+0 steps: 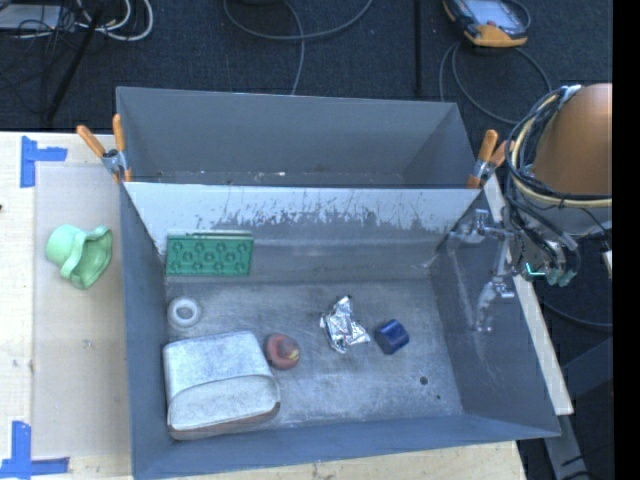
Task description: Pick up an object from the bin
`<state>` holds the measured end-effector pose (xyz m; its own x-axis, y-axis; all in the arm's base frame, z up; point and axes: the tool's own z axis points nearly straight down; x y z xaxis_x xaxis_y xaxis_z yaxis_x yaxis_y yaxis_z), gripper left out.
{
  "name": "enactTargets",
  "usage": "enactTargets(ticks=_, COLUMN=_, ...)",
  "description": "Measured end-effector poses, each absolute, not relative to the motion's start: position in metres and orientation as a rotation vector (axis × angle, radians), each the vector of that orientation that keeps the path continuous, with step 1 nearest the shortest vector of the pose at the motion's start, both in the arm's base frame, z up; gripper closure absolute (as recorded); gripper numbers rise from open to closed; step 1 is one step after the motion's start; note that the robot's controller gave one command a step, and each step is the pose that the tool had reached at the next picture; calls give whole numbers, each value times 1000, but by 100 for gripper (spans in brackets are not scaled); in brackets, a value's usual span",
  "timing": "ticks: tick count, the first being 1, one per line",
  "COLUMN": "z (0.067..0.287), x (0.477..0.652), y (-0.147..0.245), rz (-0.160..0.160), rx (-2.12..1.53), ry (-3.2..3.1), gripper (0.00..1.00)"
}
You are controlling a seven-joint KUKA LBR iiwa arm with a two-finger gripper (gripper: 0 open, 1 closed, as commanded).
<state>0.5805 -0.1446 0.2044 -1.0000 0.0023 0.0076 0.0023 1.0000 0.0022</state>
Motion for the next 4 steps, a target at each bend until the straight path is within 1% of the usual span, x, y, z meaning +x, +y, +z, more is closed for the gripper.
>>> enactTargets(ticks=1, z=70, x=565, y=-118, rz=0, rx=275, ry=-3134, gripper=0)
enactTargets(ticks=2, z=72, x=550, y=-45, rz=-2, rx=130, ry=-3145, gripper=0)
enactTargets(ticks=3, z=71, x=584, y=-72, rz=0, rx=284, ry=-3133, gripper=0)
enactTargets(ticks=4, z=75, x=586, y=-72, rz=2, rx=289, ry=-3135, gripper=100)
